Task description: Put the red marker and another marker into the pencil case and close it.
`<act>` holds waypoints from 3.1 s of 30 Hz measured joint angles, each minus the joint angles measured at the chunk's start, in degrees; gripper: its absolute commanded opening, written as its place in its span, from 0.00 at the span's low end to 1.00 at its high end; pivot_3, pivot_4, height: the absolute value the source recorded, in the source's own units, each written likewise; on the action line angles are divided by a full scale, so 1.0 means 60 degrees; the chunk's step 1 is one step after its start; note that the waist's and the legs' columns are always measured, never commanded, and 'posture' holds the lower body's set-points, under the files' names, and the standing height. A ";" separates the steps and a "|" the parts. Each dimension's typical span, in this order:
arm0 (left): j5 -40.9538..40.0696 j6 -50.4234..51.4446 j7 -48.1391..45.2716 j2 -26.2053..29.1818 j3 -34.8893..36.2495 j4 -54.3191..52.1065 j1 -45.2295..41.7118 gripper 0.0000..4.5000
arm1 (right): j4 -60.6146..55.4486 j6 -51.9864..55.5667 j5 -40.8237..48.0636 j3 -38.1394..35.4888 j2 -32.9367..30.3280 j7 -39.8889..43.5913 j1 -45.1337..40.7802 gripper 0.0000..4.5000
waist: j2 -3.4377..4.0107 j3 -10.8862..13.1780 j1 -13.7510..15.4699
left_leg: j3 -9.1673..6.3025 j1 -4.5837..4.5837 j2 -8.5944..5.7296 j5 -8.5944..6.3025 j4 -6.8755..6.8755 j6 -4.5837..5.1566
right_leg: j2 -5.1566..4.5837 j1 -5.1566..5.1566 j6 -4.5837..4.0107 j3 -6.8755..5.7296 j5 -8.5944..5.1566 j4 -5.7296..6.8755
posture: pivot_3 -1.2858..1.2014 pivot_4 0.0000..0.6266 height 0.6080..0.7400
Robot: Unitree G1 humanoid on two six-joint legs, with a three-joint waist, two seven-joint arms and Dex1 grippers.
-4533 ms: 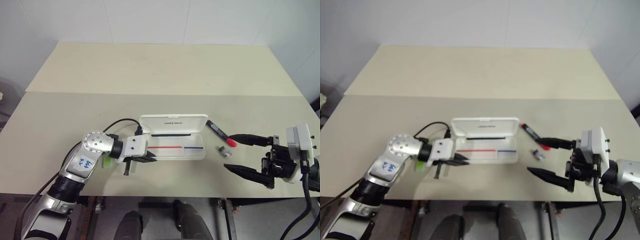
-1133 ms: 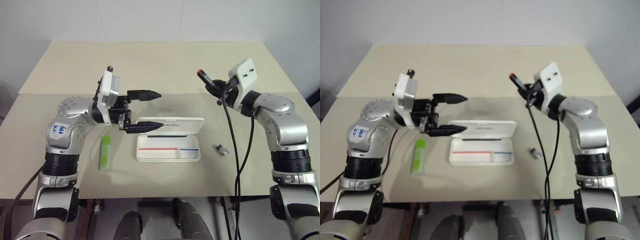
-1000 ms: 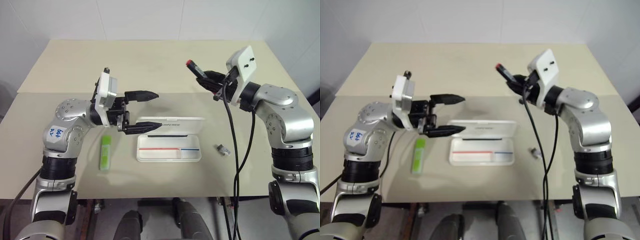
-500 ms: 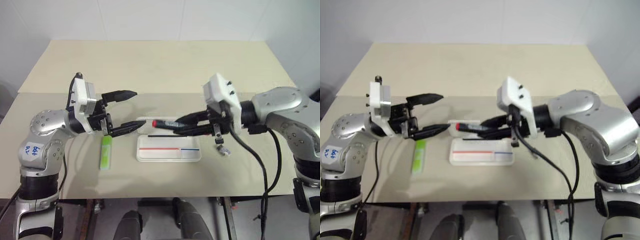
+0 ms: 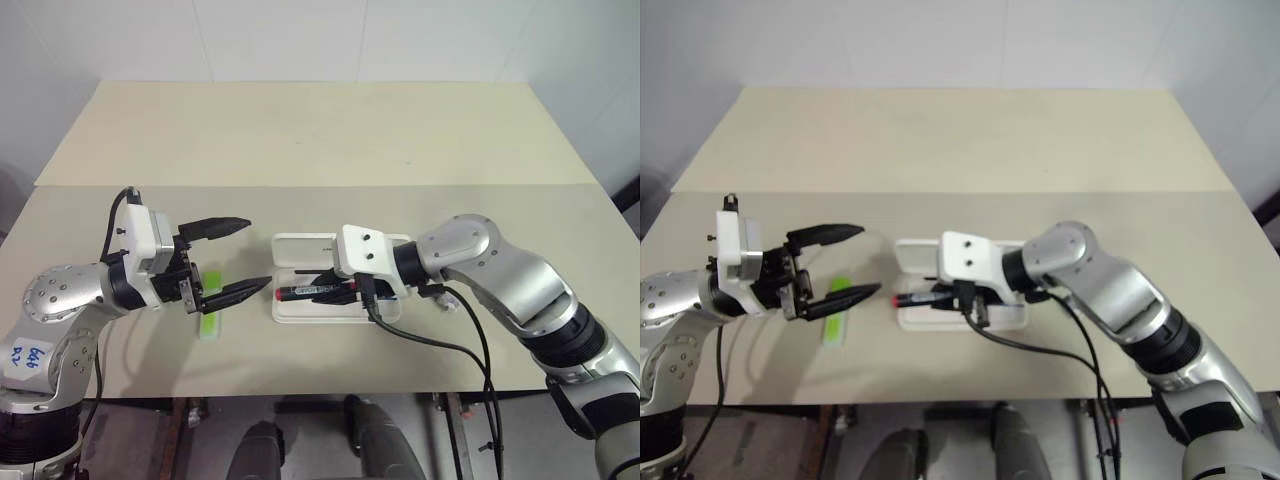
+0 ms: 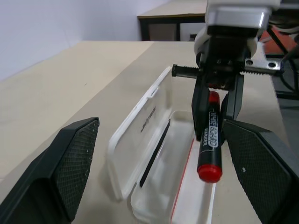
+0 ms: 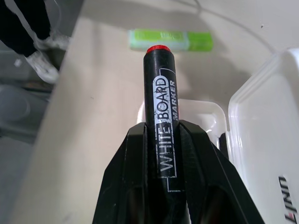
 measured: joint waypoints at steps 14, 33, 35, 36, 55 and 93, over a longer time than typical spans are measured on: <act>-0.0136 0.0001 0.0280 0.0203 0.0234 -0.0186 0.0159 1.00 | 0.1524 -0.1222 -0.1578 0.0297 0.0577 0.0259 -0.0008 0.13 | -0.0001 -0.0001 -0.0018 | -0.0004 0.0004 0.0000 0.0000 -0.0001 0.0000 | 0.0000 0.0002 -0.0005 -0.0007 -0.0001 0.0009 | 0.52 0.24 1.00; -0.0136 -0.0033 0.0320 0.0190 -0.0064 -0.0114 -0.0214 1.00 | 0.1599 -0.1183 -0.2079 0.0269 0.0875 0.0311 -0.0018 0.99 | -0.0001 -0.0001 -0.0012 | -0.0007 0.0003 -0.0001 0.0001 0.0000 -0.0002 | 0.0000 0.0002 -0.0006 -0.0009 -0.0001 0.0014 | 0.52 0.24 1.00; -0.0136 -0.0033 0.0335 0.0189 -0.0065 -0.0115 -0.0226 1.00 | 0.1585 -0.1141 -0.2068 0.0249 0.0866 0.0355 -0.0018 0.99 | -0.0001 -0.0001 -0.0012 | -0.0007 0.0003 -0.0001 0.0001 0.0001 -0.0002 | 0.0000 0.0002 -0.0006 -0.0009 -0.0001 0.0014 | 0.52 0.24 1.00; -0.0136 -0.0033 0.0339 0.0188 -0.0066 -0.0116 -0.0233 1.00 | 0.1550 -0.1106 -0.2039 0.0223 0.0849 0.0413 -0.0016 0.99 | -0.0001 -0.0001 -0.0009 | -0.0008 0.0003 -0.0001 0.0001 0.0001 -0.0002 | 0.0000 0.0002 -0.0006 -0.0010 -0.0001 0.0014 | 0.52 0.24 1.00; -0.0161 0.0491 0.2969 -0.0616 0.0646 -0.1463 0.0873 1.00 | -0.0289 0.0563 0.1735 -0.3380 -0.0318 0.1603 0.0946 0.99 | -0.0002 -0.0001 0.0022 | -0.0018 0.0005 -0.0001 0.0001 0.0004 -0.0002 | 0.0000 0.0007 -0.0007 -0.0015 -0.0001 0.0017 | 0.52 0.24 1.00; 0.2720 0.2190 0.9791 -0.5546 -0.1587 -0.2219 0.3512 1.00 | -0.1464 -0.1160 0.5140 -0.8107 -0.1132 0.1273 0.6304 0.99 | -0.0037 -0.0018 0.0232 | 0.0023 0.0130 0.0000 0.0014 0.0034 0.0016 | 0.0034 0.0187 -0.0153 0.0033 -0.0042 -0.0080 | 0.52 0.24 1.00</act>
